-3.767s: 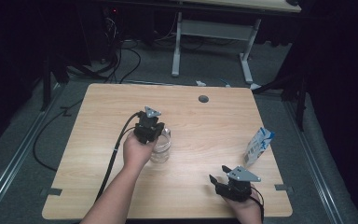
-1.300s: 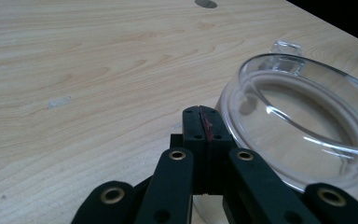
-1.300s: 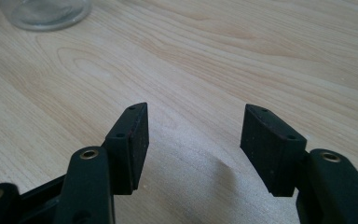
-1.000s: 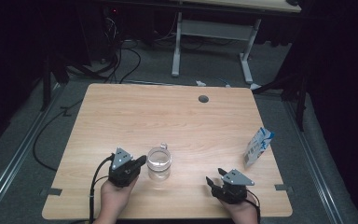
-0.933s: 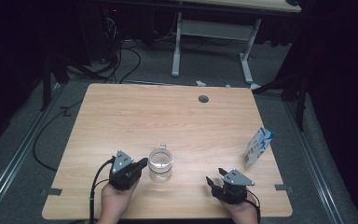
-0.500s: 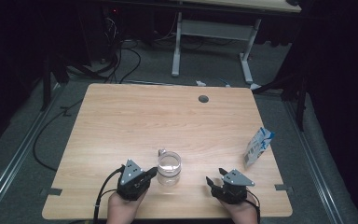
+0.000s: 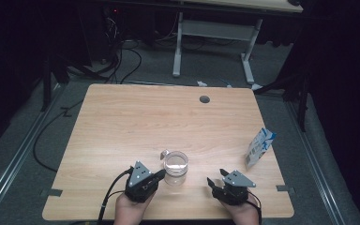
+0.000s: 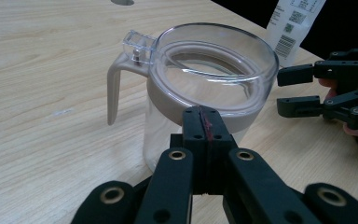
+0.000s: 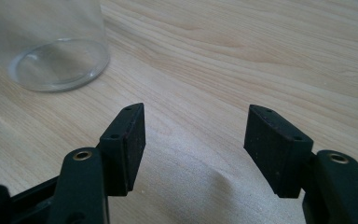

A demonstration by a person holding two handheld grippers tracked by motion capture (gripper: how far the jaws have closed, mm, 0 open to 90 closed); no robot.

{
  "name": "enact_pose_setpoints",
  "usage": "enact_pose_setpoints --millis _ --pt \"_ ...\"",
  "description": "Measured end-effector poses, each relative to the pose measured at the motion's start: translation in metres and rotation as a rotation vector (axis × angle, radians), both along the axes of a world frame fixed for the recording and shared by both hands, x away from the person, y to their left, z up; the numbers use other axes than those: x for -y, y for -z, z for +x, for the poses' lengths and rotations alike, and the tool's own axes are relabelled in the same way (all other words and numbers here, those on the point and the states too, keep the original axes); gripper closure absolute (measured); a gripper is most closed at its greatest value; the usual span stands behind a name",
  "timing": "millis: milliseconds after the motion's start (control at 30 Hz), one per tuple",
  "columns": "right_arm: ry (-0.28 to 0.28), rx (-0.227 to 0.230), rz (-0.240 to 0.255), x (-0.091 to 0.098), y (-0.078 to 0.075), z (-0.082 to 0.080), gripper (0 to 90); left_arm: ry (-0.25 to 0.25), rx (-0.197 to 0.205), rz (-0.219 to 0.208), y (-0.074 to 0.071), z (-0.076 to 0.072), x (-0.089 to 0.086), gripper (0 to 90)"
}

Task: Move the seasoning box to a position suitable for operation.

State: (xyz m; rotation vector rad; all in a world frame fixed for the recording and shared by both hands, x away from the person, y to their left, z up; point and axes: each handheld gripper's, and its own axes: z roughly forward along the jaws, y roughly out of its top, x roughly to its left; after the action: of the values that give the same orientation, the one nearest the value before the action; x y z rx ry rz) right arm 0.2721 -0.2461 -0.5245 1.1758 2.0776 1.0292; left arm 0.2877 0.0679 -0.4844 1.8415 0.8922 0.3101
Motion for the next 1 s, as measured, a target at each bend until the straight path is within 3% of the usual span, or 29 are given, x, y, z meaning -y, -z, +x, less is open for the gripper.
enact_pose_setpoints --millis 767,1000 --pt "-0.009 0.016 -0.018 -0.001 0.001 -0.001 37.8 0.026 0.013 0.002 0.001 0.002 0.018 90.0" --pt "-0.010 0.021 -0.015 0.000 0.001 -0.001 37.2 0.028 0.035 0.019 0.000 0.000 0.010 86.4"
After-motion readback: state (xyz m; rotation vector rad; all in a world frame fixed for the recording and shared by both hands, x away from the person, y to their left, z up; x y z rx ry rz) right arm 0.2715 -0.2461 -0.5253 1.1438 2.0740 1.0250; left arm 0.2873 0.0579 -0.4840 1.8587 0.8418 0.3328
